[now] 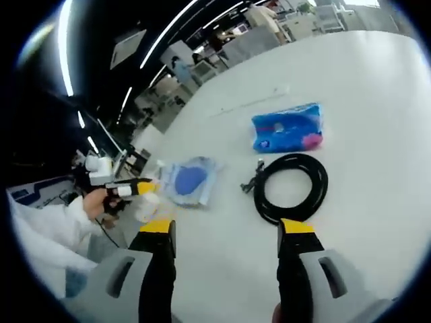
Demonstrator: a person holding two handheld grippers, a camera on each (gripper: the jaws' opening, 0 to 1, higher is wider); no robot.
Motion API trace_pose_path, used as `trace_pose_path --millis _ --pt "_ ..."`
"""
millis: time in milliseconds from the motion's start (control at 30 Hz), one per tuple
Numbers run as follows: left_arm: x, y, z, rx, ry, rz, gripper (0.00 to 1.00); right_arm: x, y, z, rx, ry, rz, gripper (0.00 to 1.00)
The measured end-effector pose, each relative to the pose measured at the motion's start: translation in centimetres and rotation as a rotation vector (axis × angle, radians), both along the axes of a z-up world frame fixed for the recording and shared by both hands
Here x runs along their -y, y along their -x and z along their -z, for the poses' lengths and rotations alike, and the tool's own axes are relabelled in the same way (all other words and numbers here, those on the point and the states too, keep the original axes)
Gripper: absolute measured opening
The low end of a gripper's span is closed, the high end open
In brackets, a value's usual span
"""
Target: Arrange the tabletop items into an orderly group along one side of the table until the central work area is clear of visible clutter.
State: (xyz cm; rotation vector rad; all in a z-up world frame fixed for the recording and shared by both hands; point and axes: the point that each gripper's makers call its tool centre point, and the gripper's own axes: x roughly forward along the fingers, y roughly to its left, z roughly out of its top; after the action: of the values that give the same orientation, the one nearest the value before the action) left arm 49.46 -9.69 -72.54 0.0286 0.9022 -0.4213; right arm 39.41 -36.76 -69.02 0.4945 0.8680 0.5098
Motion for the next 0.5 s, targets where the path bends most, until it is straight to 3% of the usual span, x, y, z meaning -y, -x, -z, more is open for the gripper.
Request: trace_pose_path --millis 233,500 --pt "-0.2 0.0 1.5 -0.053 -0.005 -0.023 0.64 -4.0 -1.9 0.5 -0.027 -0.021 -0.064 0.52" --pt "-0.3 -0.4 2.1 -0.064 -0.007 -0.035 0.56 -8.2 -3.2 2.3 -0.093 -0.008 -0.138 0.49"
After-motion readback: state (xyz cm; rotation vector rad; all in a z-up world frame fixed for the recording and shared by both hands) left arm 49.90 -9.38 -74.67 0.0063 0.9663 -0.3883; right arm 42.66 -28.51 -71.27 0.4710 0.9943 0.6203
